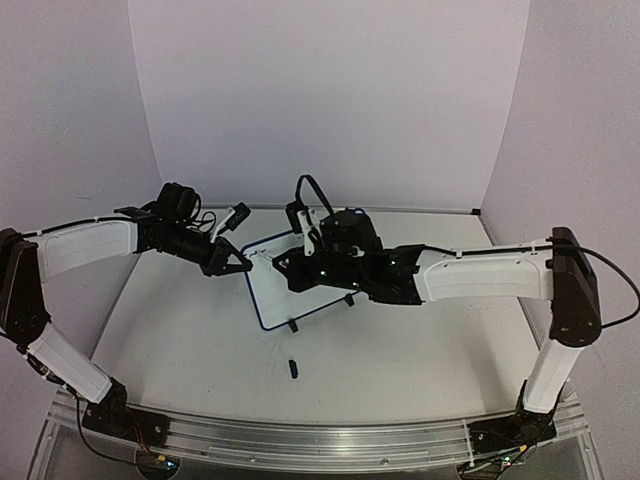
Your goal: Write a sentence on the whiteboard
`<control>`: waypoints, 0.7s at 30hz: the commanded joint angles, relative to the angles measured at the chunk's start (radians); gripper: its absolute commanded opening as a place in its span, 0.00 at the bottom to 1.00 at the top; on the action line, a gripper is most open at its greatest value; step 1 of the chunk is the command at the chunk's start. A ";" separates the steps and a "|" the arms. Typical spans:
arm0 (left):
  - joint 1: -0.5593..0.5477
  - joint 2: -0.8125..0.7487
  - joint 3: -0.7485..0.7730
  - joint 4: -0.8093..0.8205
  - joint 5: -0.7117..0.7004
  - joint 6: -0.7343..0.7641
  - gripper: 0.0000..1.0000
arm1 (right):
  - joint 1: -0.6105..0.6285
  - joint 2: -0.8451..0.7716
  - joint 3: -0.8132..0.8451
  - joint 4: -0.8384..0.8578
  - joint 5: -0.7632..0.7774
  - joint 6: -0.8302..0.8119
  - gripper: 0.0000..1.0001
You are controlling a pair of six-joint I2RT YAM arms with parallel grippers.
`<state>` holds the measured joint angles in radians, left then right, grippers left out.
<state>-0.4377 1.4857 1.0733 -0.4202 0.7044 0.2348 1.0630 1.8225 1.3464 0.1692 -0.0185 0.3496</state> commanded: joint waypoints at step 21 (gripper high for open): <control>-0.004 -0.020 0.024 -0.052 -0.037 0.012 0.00 | 0.006 0.030 -0.038 0.000 0.041 0.046 0.00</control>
<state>-0.4377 1.4857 1.0733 -0.4206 0.7040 0.2348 1.0660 1.8484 1.3418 0.1654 0.0128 0.3710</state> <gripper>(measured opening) 0.034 0.067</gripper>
